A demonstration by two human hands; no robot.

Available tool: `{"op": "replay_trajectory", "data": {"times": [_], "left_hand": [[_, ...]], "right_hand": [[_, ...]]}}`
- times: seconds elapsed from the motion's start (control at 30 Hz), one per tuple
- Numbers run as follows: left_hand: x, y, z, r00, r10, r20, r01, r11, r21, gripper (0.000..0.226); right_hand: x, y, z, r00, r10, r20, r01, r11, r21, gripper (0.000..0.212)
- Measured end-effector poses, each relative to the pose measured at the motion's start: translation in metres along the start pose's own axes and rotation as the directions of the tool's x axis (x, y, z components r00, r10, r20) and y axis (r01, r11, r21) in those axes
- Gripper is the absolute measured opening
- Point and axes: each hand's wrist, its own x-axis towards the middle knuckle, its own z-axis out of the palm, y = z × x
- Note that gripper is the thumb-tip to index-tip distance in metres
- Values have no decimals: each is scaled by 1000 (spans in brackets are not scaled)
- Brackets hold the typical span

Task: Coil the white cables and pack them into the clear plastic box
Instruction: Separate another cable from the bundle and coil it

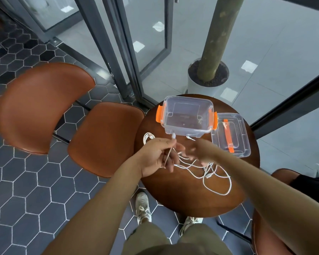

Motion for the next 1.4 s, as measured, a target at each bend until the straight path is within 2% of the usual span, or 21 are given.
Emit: {"op": "replay_trajectory", "data": {"times": [0.07, 0.13, 0.23, 0.4, 0.47, 0.57, 0.67, 0.73, 0.83, 0.9, 1.0, 1.1, 1.17, 1.27, 1.4], "left_hand": [[-4, 2, 3, 997, -70, 24, 65, 985, 161, 38], [-3, 1, 6, 994, -91, -52, 100, 972, 211, 36], [1, -3, 10, 974, -47, -223, 73, 992, 108, 31], [6, -10, 16, 950, -31, -311, 30, 1000, -6, 31], [9, -9, 15, 945, -35, -324, -19, 986, -163, 29], [15, -4, 12, 941, -56, -335, -135, 842, -522, 34], [16, 1, 9, 953, -35, -302, -182, 731, -657, 35], [14, 3, 7, 960, 20, -281, -209, 716, -666, 36], [12, 3, 4, 969, 70, -237, -216, 704, -677, 37], [11, 3, 2, 976, 87, -199, -201, 709, -676, 36], [7, 2, 0, 983, 99, -156, -179, 719, -672, 41], [1, 2, -1, 994, 81, -77, -112, 754, -647, 39], [-2, 3, -2, 999, 50, -2, -42, 816, -576, 37], [-5, 4, 0, 995, -43, 93, 73, 935, -347, 37], [-8, 8, 2, 975, -159, 158, 167, 985, -38, 35]], "right_hand": [[0, -14, -22, 999, 39, -1, -36, 935, 353, 20], [-3, -28, -37, 998, 26, -60, 12, 825, 565, 21], [-17, -47, -35, 985, 8, -175, 103, 780, 618, 22], [-30, -62, -15, 943, -17, -333, 257, 674, 692, 10], [-35, -66, -7, 929, 15, -370, 265, 671, 693, 3], [-46, -70, 15, 936, -6, -351, 265, 667, 697, 10], [-54, -70, 38, 926, -113, -360, 334, 691, 641, 15], [-55, -64, 47, 910, -175, -375, 374, 737, 563, 12], [-47, -42, 47, 913, -208, -350, 355, 828, 435, 21], [-41, -26, 43, 940, -232, -251, 316, 869, 380, 27], [-35, -3, 38, 955, -293, -53, 295, 912, 285, 24], [-23, 12, 21, 962, -266, 67, 256, 958, 125, 19], [-14, 13, 5, 966, -249, 72, 247, 969, 30, 16], [1, 1, -18, 950, -314, 3, 310, 938, -156, 17], [11, -33, -43, 916, -398, -48, 366, 878, -308, 18]]}}
